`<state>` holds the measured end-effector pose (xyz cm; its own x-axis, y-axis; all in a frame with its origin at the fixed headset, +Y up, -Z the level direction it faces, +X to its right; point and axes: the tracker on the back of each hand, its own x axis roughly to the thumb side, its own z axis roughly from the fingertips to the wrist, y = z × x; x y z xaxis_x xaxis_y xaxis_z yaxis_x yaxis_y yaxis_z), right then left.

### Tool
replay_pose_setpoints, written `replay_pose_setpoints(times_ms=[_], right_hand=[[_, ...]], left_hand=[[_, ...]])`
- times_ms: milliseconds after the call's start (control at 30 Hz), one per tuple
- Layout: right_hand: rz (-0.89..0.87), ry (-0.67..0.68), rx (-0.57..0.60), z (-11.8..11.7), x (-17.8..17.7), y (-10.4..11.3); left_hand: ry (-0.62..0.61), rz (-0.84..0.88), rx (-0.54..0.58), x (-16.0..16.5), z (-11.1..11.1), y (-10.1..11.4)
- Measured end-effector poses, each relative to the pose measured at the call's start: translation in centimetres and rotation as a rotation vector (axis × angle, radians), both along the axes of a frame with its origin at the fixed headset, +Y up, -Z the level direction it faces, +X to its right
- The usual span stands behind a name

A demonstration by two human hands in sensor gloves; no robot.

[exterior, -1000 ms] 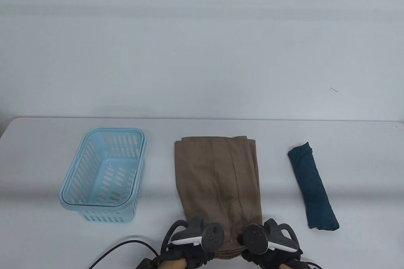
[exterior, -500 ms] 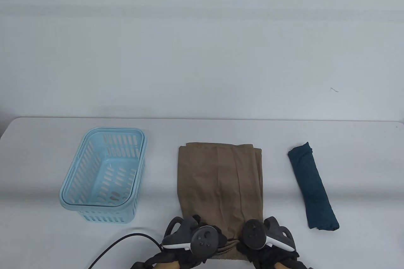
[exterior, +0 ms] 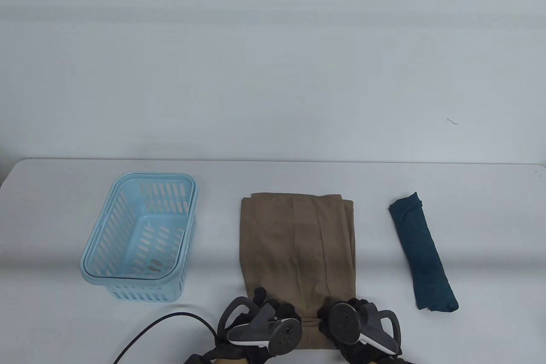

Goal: Roll shorts into tight roll

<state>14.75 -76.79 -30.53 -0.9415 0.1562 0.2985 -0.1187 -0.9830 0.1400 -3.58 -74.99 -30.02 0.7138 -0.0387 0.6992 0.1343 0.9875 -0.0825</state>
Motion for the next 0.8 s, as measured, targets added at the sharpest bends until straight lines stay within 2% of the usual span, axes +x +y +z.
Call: replay_pose_setpoints(times_ms=[200, 300, 367, 467, 533, 633, 700, 767, 800], right_hand=[[0.028, 0.006, 0.037, 0.0, -0.3, -0.2], [0.032, 0.033, 0.062, 0.0, -0.7, -0.2], [0.050, 0.044, 0.058, 0.0, -0.9, -0.3], [0.060, 0.082, -0.006, -0.4, -0.8, -0.4], [0.015, 0.105, -0.170, -1.1, -0.3, -0.3], [-0.049, 0.072, -0.406, -1.1, 0.2, -0.4], [0.037, 0.112, -0.387, -0.7, 0.0, -0.5], [0.148, 0.163, -0.317, -0.3, -0.3, -0.6], [0.188, 0.177, -0.246, -0.1, -0.5, -0.6]], left_hand=[[0.080, -0.035, -0.003, 0.5, -0.3, -1.2], [0.113, -0.034, 0.063, 1.0, -0.1, -1.4], [0.106, -0.057, 0.108, 1.3, 0.2, -1.3], [0.088, -0.085, 0.105, 1.4, 0.3, -1.3], [0.073, -0.103, 0.065, 1.4, 0.2, -1.5], [0.058, -0.118, -0.020, 1.2, 0.0, -1.4], [0.072, -0.112, -0.097, 1.0, -0.1, -1.4], [0.076, -0.131, -0.160, 1.0, -0.1, -1.6], [0.073, -0.161, -0.171, 1.1, 0.0, -1.7]])
